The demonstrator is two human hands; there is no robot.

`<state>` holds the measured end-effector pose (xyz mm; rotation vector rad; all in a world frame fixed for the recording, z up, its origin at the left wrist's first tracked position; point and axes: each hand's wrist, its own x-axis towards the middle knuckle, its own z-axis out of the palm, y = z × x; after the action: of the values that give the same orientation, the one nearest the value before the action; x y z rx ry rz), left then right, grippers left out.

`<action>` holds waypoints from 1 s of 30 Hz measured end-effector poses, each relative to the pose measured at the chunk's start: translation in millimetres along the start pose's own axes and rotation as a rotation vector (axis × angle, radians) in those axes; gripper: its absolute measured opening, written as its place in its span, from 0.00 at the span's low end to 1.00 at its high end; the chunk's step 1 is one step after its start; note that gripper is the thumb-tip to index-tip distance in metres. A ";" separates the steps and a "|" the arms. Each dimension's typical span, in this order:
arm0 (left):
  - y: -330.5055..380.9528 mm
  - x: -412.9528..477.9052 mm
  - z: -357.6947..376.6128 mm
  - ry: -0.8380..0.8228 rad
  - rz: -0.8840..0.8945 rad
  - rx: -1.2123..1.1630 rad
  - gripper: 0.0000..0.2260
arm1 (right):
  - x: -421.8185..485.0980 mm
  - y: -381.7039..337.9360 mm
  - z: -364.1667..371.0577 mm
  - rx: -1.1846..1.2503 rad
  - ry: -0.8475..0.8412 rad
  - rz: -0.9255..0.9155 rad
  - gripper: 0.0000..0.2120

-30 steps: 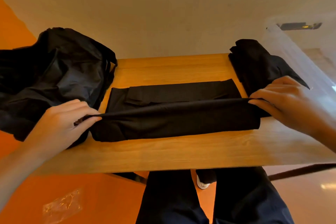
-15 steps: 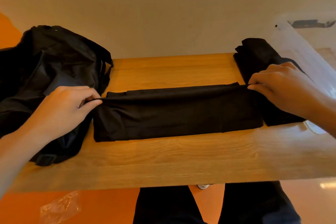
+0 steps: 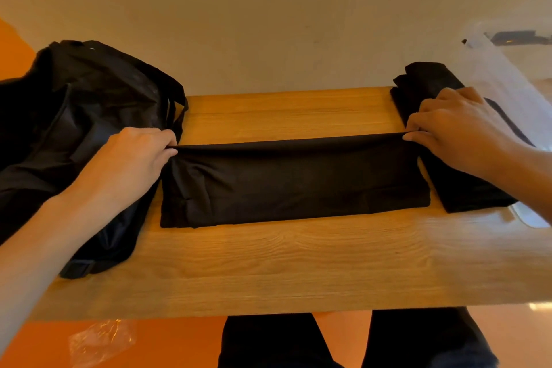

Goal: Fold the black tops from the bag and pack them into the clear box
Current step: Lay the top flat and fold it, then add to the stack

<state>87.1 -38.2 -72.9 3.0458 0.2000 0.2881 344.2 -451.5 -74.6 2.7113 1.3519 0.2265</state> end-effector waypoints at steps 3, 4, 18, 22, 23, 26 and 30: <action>1.2 3.1 6.2 -0.012 0.010 0.086 0.05 | 5.0 -3.1 2.3 -0.040 0.006 0.005 0.12; 1.7 4.8 7.6 -0.014 0.016 0.124 0.06 | 6.6 -3.5 3.5 -0.060 0.010 0.008 0.12; 91.6 -8.1 40.9 -0.067 -0.111 0.084 0.27 | 2.0 -86.9 6.6 0.196 0.003 0.114 0.28; 102.1 -18.7 79.6 -0.201 -0.151 0.009 0.35 | 4.6 -136.6 41.9 0.255 -0.202 0.100 0.38; 94.1 -22.0 84.7 -0.214 -0.174 0.009 0.35 | 3.4 -134.9 49.6 0.260 -0.211 0.129 0.38; 65.8 -32.8 86.3 -0.199 -0.217 0.045 0.36 | -7.7 -112.9 63.6 0.282 -0.183 0.210 0.37; 44.9 -35.4 84.0 -0.217 -0.228 0.026 0.39 | -19.3 -89.5 65.7 0.265 -0.226 0.311 0.34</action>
<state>74.2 -92.7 -157.6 3.0095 0.5337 -0.0609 274.3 -415.0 -155.1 3.0421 0.9568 -0.2490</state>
